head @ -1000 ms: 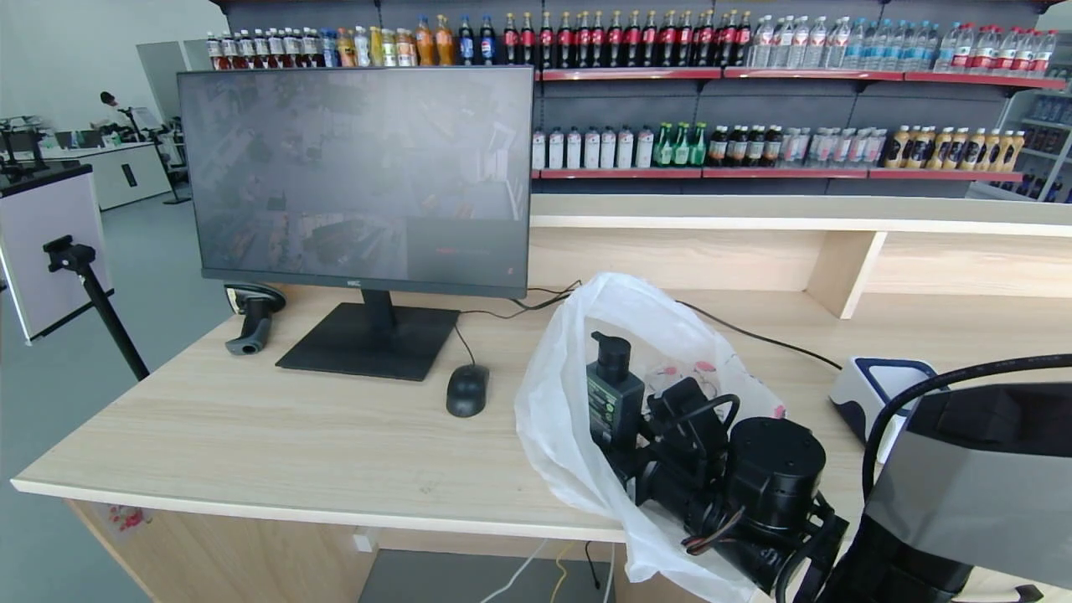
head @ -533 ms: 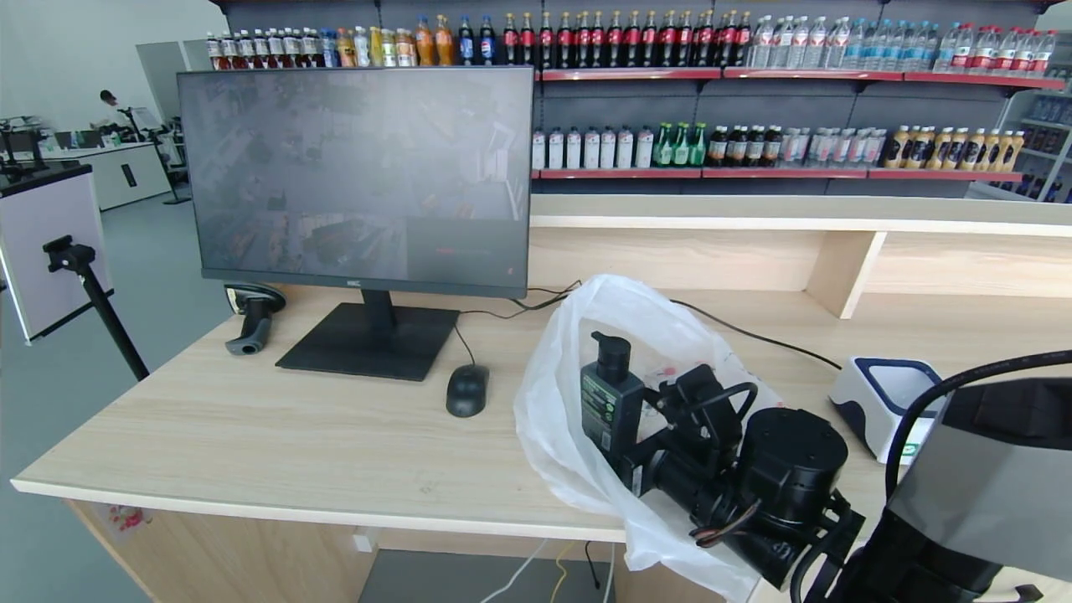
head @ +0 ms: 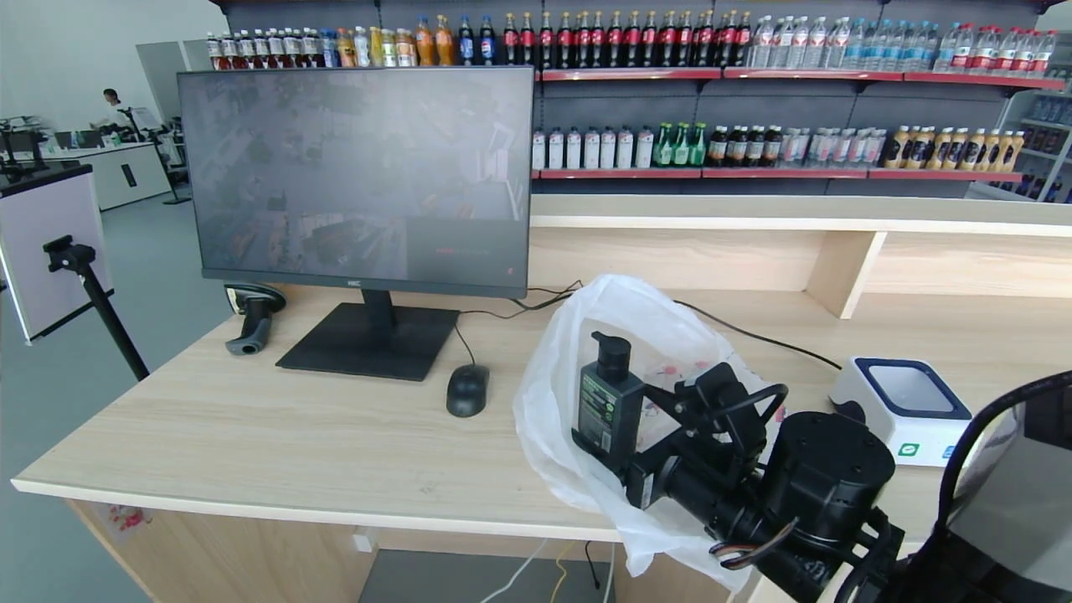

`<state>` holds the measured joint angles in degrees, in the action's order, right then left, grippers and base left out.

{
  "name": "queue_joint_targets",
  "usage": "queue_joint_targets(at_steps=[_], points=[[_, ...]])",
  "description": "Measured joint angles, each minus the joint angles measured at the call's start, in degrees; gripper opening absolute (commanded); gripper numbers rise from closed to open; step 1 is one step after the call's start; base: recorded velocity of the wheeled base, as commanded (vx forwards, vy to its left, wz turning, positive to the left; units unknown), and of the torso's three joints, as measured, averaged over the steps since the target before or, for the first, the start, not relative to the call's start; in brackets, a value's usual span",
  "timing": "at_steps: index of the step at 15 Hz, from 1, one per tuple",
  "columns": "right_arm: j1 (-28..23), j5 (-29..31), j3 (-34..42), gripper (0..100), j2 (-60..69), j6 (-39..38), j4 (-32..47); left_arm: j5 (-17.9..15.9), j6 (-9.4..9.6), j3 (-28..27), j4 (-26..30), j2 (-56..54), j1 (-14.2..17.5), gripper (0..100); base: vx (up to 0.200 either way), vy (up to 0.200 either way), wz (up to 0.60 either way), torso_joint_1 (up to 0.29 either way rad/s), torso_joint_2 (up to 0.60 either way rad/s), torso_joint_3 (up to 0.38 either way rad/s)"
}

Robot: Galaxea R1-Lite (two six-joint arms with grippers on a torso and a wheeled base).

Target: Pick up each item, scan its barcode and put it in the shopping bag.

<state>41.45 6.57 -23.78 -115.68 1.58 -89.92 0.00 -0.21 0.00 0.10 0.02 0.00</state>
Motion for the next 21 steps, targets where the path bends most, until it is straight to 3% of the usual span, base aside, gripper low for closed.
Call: queue_joint_targets(at_steps=[4, 12, 17, 21], points=[[1.3, 0.0, 2.34, 100, 1.84, -0.2, -0.02, 0.0, 0.05, 0.0, 0.0, 0.0, 0.0, 100, 0.0, 0.0, 0.0, 0.0, 0.0, 0.0], [-1.38, 0.02, 6.73, 100, 8.44, -0.22, 0.0, 0.0, -0.17, 0.0, 0.0, 0.0, 0.0, 100, 0.0, 0.0, 0.0, 0.0, 0.0, 0.0], [-3.63, 0.02, 12.32, 100, 16.12, -0.22, 0.01, 0.0, -0.22, 0.0, 0.0, 0.0, 0.0, 100, -0.2, 0.0, 0.0, 0.005, 0.01, 0.001], [-5.97, 0.0, 13.75, 100, 18.93, -0.22, -0.16, 0.0, -0.22, 0.0, -0.02, 0.0, 0.0, 100, 0.0, 0.0, -0.45, -0.005, 0.0, 0.001]])
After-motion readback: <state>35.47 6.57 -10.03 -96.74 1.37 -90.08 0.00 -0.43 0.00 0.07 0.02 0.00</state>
